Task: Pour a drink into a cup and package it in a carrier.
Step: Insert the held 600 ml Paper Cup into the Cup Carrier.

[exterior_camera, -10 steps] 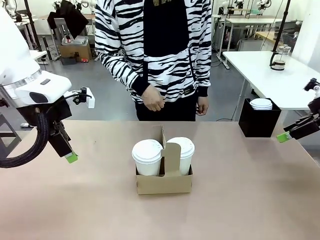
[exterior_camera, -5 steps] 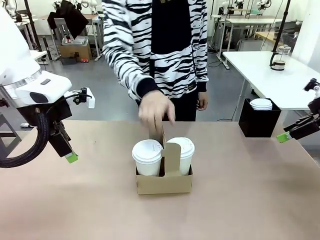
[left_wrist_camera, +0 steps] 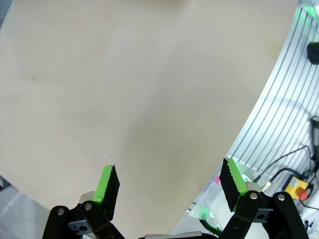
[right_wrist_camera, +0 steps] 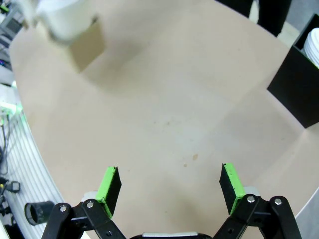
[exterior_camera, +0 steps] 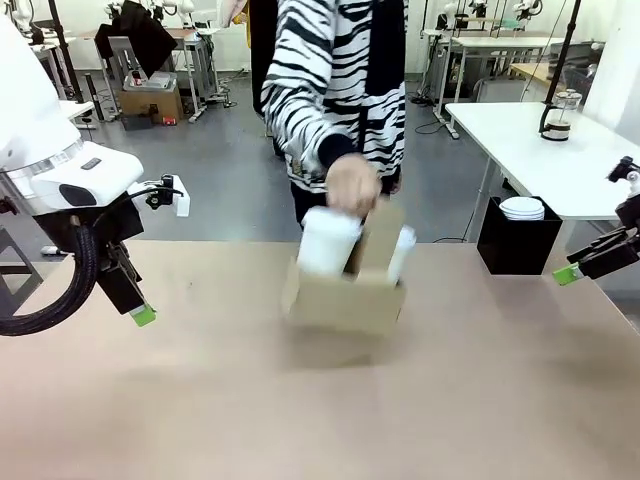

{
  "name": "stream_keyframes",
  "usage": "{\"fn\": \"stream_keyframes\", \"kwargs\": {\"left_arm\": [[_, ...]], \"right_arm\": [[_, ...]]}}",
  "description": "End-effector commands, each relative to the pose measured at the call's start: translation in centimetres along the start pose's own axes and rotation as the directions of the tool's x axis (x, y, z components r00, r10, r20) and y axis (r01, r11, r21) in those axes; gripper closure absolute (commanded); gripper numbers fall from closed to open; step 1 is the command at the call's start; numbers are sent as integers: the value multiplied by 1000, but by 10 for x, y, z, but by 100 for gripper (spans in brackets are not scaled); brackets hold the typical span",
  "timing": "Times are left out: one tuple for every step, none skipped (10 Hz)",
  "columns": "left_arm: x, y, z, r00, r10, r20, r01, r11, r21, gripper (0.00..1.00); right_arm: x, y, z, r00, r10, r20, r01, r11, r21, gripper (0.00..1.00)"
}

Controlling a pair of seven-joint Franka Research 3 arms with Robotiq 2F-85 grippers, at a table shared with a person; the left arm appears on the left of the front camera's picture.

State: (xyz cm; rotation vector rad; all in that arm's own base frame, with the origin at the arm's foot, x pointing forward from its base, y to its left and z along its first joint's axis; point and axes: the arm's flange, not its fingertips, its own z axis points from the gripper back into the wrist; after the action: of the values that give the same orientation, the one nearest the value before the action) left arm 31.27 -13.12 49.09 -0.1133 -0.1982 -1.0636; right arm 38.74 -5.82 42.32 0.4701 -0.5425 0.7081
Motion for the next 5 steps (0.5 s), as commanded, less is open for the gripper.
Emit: {"fn": "stream_keyframes", "kwargs": {"left_arm": [[-1,2,0,1000,4,-8,-4,1000,20,0],[-1,2,0,1000,4,-8,-4,1000,20,0],[-1,2,0,1000,4,-8,-4,1000,20,0],[-1,2,0,1000,4,-8,-4,1000,20,0],[-1,2,0,1000,4,-8,-4,1000,20,0]], "right_arm": [[-1,-3,2,1000,26,-2,-26,1000,3,0],[-1,-3,2,1000,26,-2,-26,1000,3,0],[-1,-3,2,1000,26,-2,-26,1000,3,0],[-1,-3,2,1000,26,-2,-26,1000,3,0],[-1,-3,2,1000,26,-2,-26,1000,3,0]]}}
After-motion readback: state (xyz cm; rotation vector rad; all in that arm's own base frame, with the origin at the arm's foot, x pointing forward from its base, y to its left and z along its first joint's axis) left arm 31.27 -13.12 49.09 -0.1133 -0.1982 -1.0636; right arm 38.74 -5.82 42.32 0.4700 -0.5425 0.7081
